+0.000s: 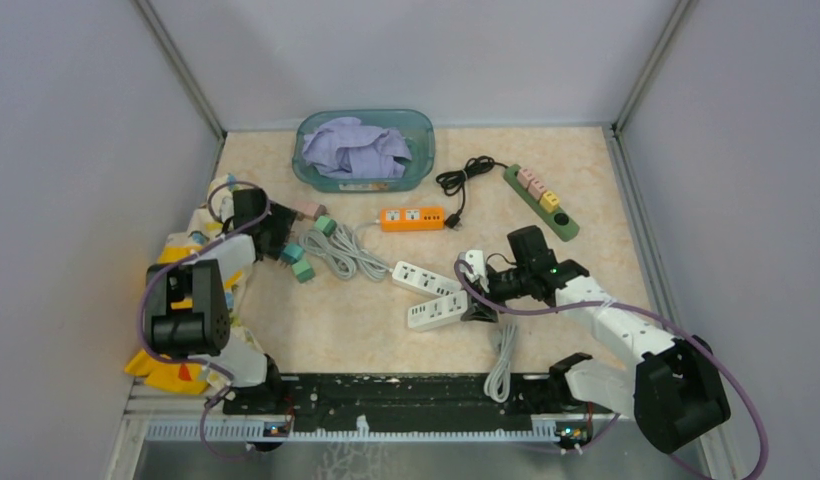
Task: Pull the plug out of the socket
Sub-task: Place the plug at the center of the board, then place the socket at the center of the board.
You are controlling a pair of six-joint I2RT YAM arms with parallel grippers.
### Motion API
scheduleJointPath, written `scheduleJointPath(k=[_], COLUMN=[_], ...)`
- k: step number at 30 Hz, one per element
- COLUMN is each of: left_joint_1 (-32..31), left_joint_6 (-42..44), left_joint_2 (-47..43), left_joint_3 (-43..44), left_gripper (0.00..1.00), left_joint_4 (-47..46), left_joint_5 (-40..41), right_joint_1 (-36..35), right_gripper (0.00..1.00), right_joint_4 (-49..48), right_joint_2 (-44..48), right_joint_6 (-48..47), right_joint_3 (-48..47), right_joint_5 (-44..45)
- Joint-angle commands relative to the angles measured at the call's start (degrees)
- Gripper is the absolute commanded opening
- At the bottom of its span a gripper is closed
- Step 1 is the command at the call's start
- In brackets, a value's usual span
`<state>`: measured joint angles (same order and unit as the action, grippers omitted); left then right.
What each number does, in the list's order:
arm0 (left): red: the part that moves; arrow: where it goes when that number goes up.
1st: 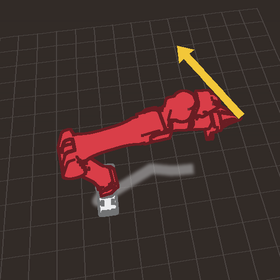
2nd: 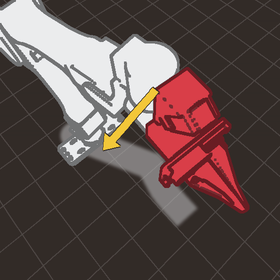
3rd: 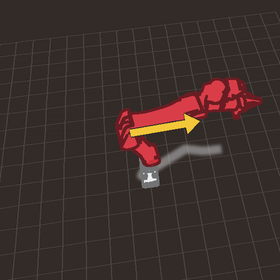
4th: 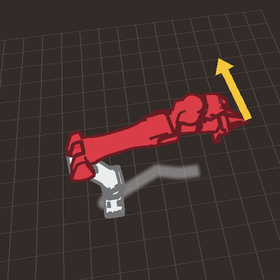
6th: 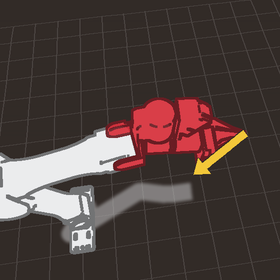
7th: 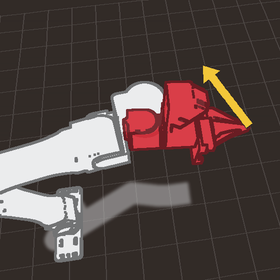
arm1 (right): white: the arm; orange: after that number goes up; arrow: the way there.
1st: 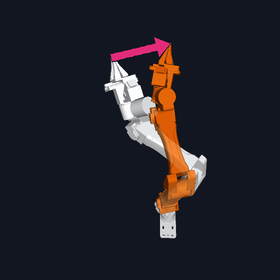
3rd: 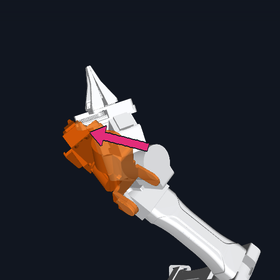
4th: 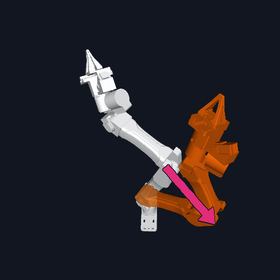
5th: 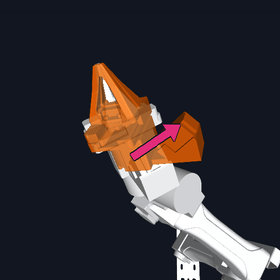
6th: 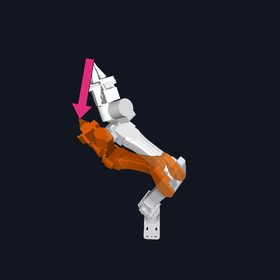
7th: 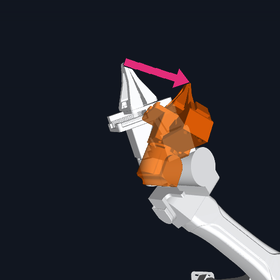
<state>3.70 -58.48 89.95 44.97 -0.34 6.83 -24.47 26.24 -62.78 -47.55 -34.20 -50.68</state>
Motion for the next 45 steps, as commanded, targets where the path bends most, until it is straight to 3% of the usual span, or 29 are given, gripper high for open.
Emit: scheduleJointPath(k=[1,11,16,26,31,37,45], left_joint_1=[0.36,0.34,0.27,0.18,-0.03,-1.15,-1.13], left_joint_6=[-0.14,1.02,3.42,14.43,27.11,33.5,37.55], left_joint_2=[-3.94,-14.13,-19.24,-30.17,-34.65,-38.05,-40.63], left_joint_3=[1.53,-5.4,-8.73,-10.97,-10.56,-12.57,-11.51], left_gripper=[0.9,0.97,1.0,1.0,1.0,1.0,1.0], left_joint_4=[5.37,3.03,0.95,-2.84,-3.09,-3.33,0.6], left_joint_5=[-2.76,-12.53,-20.42,-42.75,-57.73,-57.01,-55.45], right_joint_1=[0.39,0.47,2.34,16.88,23.8,23.69,14.86], right_gripper=[0.03,0.01,0.0,0.0,0.0,0.0,0.0], right_joint_4=[-0.56,0.04,6.01,11.93,-0.58,-10.38,-8.92], right_joint_2=[-0.27,-0.17,0.22,3.23,4.34,-4.11,-20.53], right_joint_6=[-0.7,-0.09,-2.9,-2.17,10.9,16.4,10.52], right_joint_3=[-2.71,-3.64,-6.82,-12.26,-12.54,-16.46,-24.57], right_joint_5=[-2.45,-4.28,-9.62,-19.16,-16.5,-13.7,-6.87])
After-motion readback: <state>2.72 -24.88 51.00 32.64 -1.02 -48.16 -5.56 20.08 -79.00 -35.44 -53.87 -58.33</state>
